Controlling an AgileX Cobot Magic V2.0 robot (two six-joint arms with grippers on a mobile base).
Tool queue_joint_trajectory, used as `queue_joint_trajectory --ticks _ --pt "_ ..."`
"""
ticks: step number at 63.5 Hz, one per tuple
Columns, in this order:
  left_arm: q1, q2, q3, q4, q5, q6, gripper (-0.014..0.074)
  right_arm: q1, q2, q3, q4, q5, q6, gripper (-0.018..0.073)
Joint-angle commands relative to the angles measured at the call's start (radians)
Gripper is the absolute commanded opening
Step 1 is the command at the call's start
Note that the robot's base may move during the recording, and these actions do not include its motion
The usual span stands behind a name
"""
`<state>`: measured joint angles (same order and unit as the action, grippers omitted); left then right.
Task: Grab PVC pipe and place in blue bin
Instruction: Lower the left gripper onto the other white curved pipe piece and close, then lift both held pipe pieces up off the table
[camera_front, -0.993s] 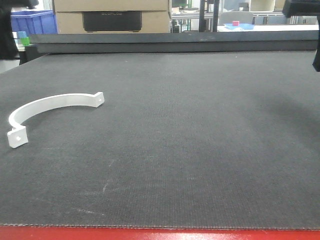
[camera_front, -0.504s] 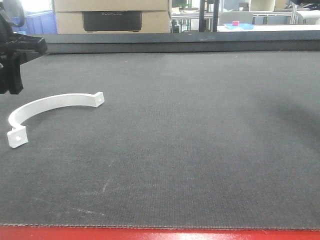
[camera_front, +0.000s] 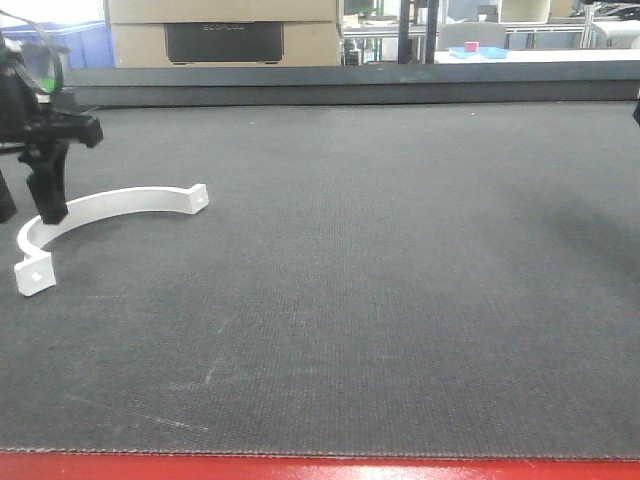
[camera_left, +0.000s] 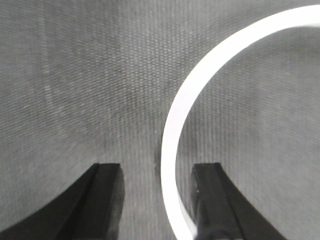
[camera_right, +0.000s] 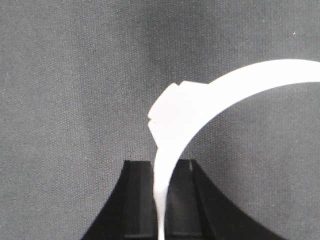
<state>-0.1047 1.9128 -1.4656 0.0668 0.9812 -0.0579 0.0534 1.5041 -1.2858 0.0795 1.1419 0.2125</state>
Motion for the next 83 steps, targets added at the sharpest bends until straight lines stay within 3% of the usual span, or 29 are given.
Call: queue_joint_trajectory --ticks 1,32,39,49,69,83 --pt "-0.002 0.01 -0.017 -0.007 0.004 0.001 0.0232 0.001 -0.013 -0.007 0.003 -0.007 -0.014 -0.0168" --pt "-0.002 0.061 -0.017 -0.007 0.016 0.001 0.0211 0.001 -0.013 -0.005 0.004 -0.005 -0.014 -0.0168" --pt "-0.002 0.061 -0.017 -0.007 0.022 0.001 0.0111 0.001 -0.013 -0.005 0.004 -0.017 -0.014 -0.0168" --pt "-0.002 0.061 -0.017 -0.007 0.028 0.001 -0.0111 0.001 -0.013 -0.005 0.004 -0.029 -0.014 -0.0168" --pt "-0.002 -0.031 -0.091 -0.015 0.101 0.001 -0.0111 0.001 -0.036 -0.041 0.004 -0.005 -0.022 -0.0168" --pt "-0.002 -0.196 -0.091 -0.123 0.096 0.001 -0.0111 0.001 -0.114 -0.041 -0.027 -0.082 -0.024 -0.0168"
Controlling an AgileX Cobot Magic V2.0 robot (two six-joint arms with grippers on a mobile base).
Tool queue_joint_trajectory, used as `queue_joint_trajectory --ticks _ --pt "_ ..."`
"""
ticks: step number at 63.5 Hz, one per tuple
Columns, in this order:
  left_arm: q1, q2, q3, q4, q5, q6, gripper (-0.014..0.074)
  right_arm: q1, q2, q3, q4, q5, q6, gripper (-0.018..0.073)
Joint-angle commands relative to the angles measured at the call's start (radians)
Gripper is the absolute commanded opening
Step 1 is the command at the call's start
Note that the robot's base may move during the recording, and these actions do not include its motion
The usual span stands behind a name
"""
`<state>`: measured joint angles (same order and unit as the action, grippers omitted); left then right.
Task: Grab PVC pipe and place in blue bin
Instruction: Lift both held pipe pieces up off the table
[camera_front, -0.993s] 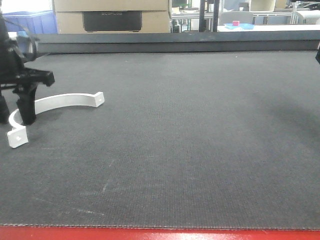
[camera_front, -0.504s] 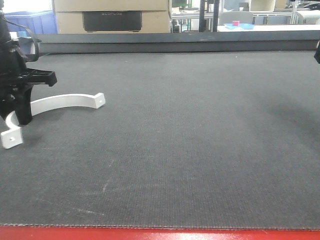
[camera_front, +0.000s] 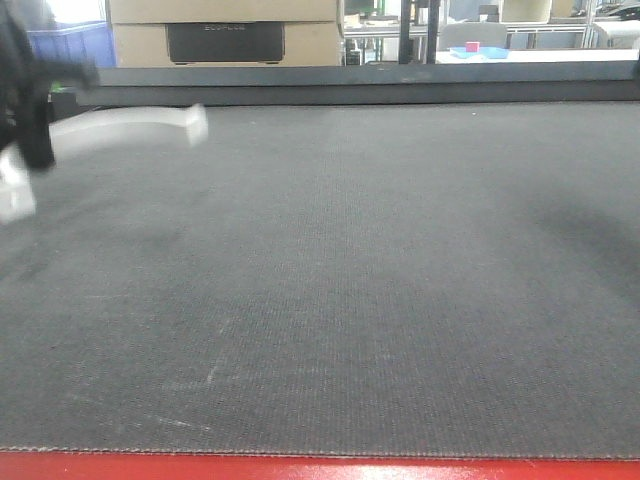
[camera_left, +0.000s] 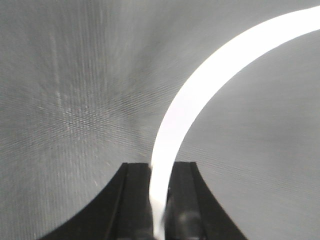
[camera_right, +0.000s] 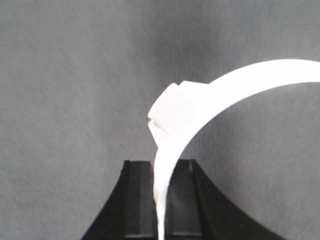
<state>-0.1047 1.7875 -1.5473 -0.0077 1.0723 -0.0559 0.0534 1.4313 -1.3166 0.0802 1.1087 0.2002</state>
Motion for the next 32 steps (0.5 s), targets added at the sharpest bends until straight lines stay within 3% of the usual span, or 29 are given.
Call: queue_joint_trajectory --ticks 1,13,32 --pt "-0.002 -0.081 -0.009 -0.055 0.002 -0.001 -0.0111 0.001 -0.047 -0.01 -0.03 -0.056 -0.011 -0.0168" --pt "-0.002 -0.206 0.001 -0.084 -0.065 -0.001 -0.0111 0.001 -0.114 -0.01 -0.043 -0.151 -0.013 -0.0168" --pt "-0.002 -0.418 0.181 -0.084 -0.398 -0.001 -0.0111 0.001 -0.257 0.087 -0.064 -0.318 -0.079 -0.0168"
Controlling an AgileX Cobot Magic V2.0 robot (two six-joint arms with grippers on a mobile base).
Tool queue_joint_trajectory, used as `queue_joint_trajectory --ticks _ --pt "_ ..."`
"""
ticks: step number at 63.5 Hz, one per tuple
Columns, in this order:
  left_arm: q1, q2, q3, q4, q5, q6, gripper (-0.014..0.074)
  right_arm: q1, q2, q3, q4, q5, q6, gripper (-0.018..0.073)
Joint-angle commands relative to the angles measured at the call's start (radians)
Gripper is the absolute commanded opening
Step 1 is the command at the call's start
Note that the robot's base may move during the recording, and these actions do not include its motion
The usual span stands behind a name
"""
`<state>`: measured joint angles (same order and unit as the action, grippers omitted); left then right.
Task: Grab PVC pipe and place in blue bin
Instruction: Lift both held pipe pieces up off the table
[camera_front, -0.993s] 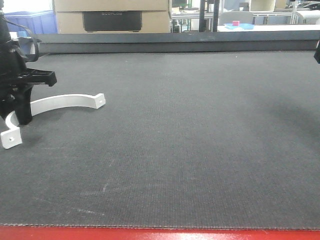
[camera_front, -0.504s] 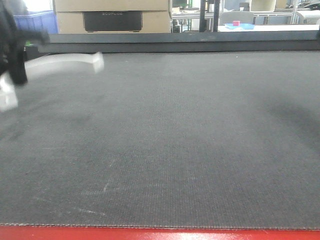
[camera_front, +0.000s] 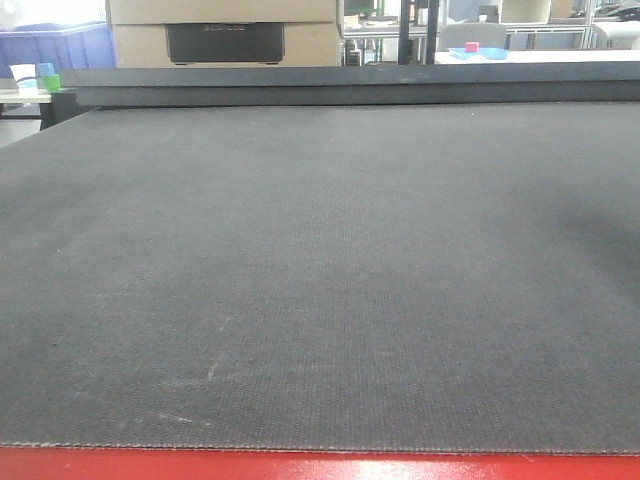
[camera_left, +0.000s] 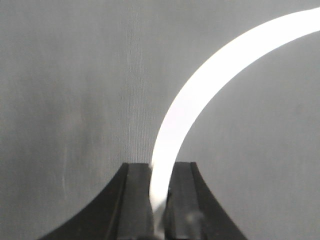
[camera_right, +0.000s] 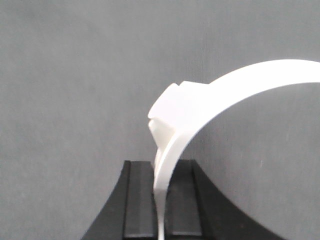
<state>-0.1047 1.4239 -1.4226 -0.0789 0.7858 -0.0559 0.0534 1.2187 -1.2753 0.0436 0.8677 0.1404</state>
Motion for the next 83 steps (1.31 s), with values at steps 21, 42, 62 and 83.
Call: queue_joint_trajectory --ticks 21,42,62,83 --pt "-0.002 -0.31 0.456 -0.013 -0.536 0.003 -0.0111 0.001 -0.301 0.353 -0.054 -0.46 -0.019 -0.0168" --pt "-0.002 -0.646 0.67 -0.011 -0.668 0.003 -0.0111 0.001 -0.484 0.434 -0.063 -0.486 -0.019 -0.0168" --pt "0.0 -0.799 0.672 -0.005 -0.713 0.003 -0.0111 0.001 -0.567 0.429 -0.061 -0.529 -0.019 -0.0168" --pt "0.0 -0.804 0.672 -0.005 -0.713 0.003 -0.0111 0.001 -0.652 0.497 -0.121 -0.59 -0.09 -0.0168"
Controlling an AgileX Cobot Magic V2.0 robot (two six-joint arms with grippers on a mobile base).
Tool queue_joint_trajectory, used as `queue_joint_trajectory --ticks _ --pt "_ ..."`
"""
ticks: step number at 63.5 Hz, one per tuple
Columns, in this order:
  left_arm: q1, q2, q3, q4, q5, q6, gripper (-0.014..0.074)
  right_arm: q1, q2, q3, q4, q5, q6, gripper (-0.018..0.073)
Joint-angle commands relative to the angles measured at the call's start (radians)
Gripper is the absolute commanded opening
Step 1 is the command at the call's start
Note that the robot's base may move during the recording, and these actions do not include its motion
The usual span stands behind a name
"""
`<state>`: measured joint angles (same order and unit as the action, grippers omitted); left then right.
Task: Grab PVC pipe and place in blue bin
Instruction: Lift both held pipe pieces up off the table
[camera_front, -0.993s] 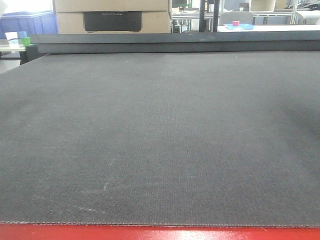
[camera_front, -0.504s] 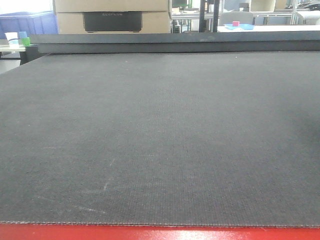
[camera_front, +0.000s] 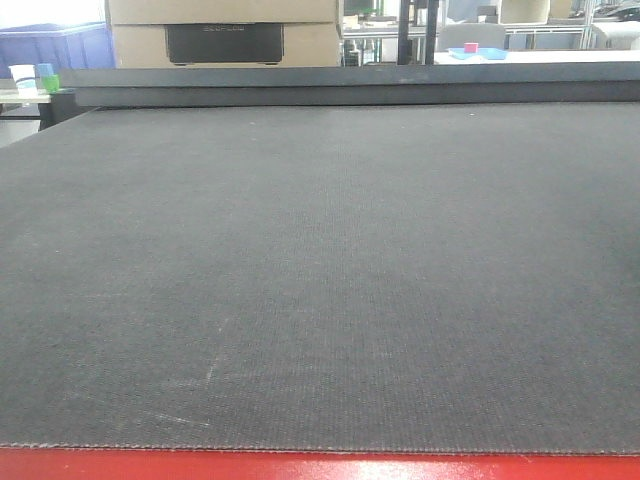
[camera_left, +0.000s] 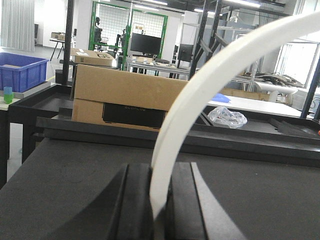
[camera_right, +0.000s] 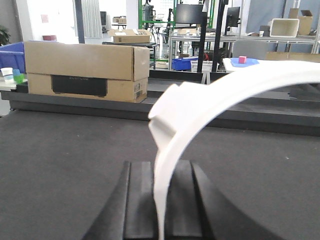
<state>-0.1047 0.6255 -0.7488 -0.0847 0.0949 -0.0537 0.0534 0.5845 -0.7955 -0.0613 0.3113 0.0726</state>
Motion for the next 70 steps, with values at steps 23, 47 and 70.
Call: queue_joint_trajectory --ticks 23,47,70 --pt "0.0 -0.002 -0.002 0.001 -0.023 0.001 -0.0111 0.001 -0.02 0.019 -0.012 -0.043 -0.023 -0.0168" --pt "0.0 -0.002 -0.002 0.001 -0.023 0.001 -0.0111 0.001 -0.02 0.019 -0.012 -0.043 -0.023 -0.0168" --pt "0.0 -0.002 -0.002 0.001 -0.023 0.001 -0.0111 0.001 -0.02 0.019 -0.012 -0.043 -0.023 -0.0168"
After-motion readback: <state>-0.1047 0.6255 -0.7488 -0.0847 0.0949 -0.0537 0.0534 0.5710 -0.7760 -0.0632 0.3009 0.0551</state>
